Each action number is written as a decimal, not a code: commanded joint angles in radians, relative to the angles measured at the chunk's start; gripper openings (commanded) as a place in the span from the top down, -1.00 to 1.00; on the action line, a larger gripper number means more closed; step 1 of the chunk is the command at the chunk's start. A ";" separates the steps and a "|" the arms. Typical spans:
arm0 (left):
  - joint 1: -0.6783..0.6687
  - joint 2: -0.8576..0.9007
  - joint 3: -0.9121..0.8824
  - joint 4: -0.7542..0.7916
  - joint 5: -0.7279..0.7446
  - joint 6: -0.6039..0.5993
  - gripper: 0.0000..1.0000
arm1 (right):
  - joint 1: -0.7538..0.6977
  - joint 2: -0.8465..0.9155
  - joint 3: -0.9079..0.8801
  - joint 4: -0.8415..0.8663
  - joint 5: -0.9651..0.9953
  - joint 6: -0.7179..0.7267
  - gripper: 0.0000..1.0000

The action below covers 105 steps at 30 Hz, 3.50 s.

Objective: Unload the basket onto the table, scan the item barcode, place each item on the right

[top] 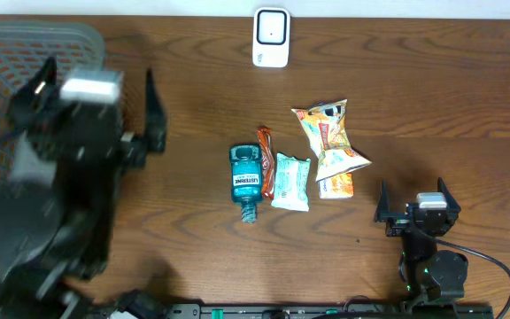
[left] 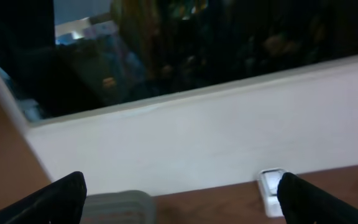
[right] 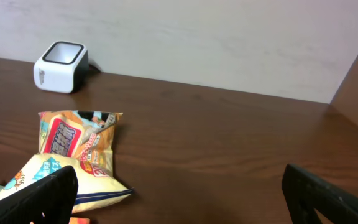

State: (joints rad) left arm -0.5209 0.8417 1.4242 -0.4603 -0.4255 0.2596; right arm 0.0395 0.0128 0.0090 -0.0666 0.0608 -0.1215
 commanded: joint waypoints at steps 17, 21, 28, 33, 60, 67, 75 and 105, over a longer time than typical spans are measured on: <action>0.371 -0.447 -0.162 -0.084 0.628 -0.309 -0.96 | -0.007 -0.002 -0.003 0.024 -0.544 1.123 -0.99; 0.371 -0.526 -0.162 -0.088 0.629 -0.363 -0.96 | -0.007 -0.002 -0.003 0.024 -0.594 1.146 -0.98; 0.371 -0.667 -0.165 -0.097 0.793 -0.378 -0.96 | -0.007 -0.002 -0.002 0.037 -0.780 1.068 -0.98; 0.371 -0.724 -0.165 -0.103 0.803 -0.378 -0.95 | -0.007 -0.001 0.056 -0.022 -0.830 0.966 -0.98; 0.420 -0.794 -0.251 -0.121 0.620 -0.188 -0.95 | 0.210 1.071 0.996 -0.677 -0.078 0.436 -0.98; 0.420 -0.794 -0.275 -0.194 0.562 -0.188 -0.96 | 0.319 1.300 1.045 -0.593 -0.074 0.401 -0.98; 0.420 -0.840 -0.382 -0.195 0.562 -0.188 -0.95 | 0.356 1.503 1.053 -0.443 0.127 0.349 -0.99; 0.420 -0.839 -0.443 -0.187 0.555 -0.185 -0.96 | 0.270 1.874 1.256 -0.618 -0.209 0.313 0.98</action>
State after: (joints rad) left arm -0.1055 0.0147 0.9867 -0.6502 0.1421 0.0605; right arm 0.3225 1.8957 1.2205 -0.6006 0.0612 0.1738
